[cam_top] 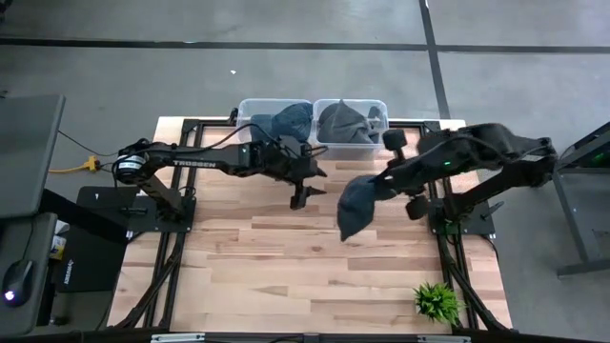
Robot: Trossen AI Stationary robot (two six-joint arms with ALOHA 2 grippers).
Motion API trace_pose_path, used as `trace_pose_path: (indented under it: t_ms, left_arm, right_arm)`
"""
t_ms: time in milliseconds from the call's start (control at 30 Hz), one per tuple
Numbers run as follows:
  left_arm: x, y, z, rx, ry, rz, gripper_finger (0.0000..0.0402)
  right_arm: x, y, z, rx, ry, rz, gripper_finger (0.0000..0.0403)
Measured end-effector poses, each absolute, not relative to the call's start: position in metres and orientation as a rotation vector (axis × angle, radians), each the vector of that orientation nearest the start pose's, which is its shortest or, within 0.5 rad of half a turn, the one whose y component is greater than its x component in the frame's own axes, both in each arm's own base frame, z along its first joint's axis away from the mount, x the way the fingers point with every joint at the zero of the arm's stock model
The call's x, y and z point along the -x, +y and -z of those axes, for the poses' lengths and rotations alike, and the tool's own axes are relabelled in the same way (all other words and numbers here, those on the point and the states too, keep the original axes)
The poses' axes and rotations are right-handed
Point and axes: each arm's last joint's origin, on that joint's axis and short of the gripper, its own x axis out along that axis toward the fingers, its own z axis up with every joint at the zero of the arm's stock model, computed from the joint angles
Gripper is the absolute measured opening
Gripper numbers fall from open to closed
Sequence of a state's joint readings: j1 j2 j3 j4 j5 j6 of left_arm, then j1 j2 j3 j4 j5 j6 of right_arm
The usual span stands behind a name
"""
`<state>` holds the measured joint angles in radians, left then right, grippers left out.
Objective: Pick and place caps into container
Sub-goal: Put the blue cap into the left transparent container
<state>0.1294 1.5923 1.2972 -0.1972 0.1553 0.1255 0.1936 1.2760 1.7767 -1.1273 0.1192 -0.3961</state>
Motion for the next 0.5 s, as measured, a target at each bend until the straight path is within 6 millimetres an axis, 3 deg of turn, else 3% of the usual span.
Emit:
trace_pose_path:
  t_ms: [133,267,367,500]
  left_arm:
    - [-0.361,0.061,-0.317,0.046,0.381,0.07,0.0239]
    - [-0.365,0.088,-0.321,0.22,0.262,0.252,0.0239]
    - [-0.37,0.104,-0.313,0.383,0.237,0.379,0.0239]
    - [-0.379,0.11,-0.312,0.494,0.189,0.511,0.0239]
  right_arm:
    - [-0.19,0.041,-0.488,0.474,0.518,-0.227,0.0]
    - [-0.175,0.044,-0.501,0.498,0.449,-0.235,0.0]
    - [-0.168,0.045,-0.504,0.529,0.422,-0.227,0.0]
    - [-0.167,0.045,-0.509,0.578,0.369,-0.235,0.0]
